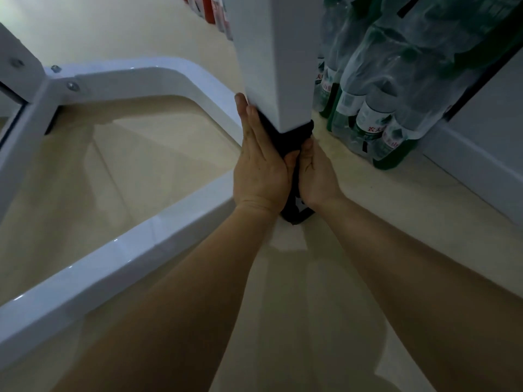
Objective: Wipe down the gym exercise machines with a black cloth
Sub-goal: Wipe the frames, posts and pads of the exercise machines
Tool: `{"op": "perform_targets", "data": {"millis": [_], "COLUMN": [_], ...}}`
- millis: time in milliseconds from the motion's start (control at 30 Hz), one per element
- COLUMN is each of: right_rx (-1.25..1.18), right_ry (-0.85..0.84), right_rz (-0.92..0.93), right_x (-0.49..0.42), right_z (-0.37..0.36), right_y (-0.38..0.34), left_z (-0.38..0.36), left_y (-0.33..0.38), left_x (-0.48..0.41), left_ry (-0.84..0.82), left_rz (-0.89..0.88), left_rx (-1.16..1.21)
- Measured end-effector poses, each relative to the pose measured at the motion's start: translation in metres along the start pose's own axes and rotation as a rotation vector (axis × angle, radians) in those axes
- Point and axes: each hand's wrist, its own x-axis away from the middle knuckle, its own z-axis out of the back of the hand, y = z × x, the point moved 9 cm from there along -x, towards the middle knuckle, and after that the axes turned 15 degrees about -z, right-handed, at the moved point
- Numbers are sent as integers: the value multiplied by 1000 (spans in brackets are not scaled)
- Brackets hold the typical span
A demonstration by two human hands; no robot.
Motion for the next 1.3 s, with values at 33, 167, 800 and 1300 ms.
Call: {"op": "perform_targets", "data": {"millis": [33,167,800,1300], "right_rx": [5,-12,-340,-454], "right_ry": [-2,-39,24,61], "right_rz": [-7,-64,-414,-267], "right_x": [-2,-2,29,13], "right_z": [-1,-9,-32,15], "right_y": [4,26,28,-51], "left_z": [-1,-10,18,92], "left_y": [-1,-3,-7,31], "left_x": [2,18,23,-11], "left_ry": [-12,-137,-432,-38], "left_rz": [24,74,105,253], "left_rx": [-23,-157,-116,72]}}
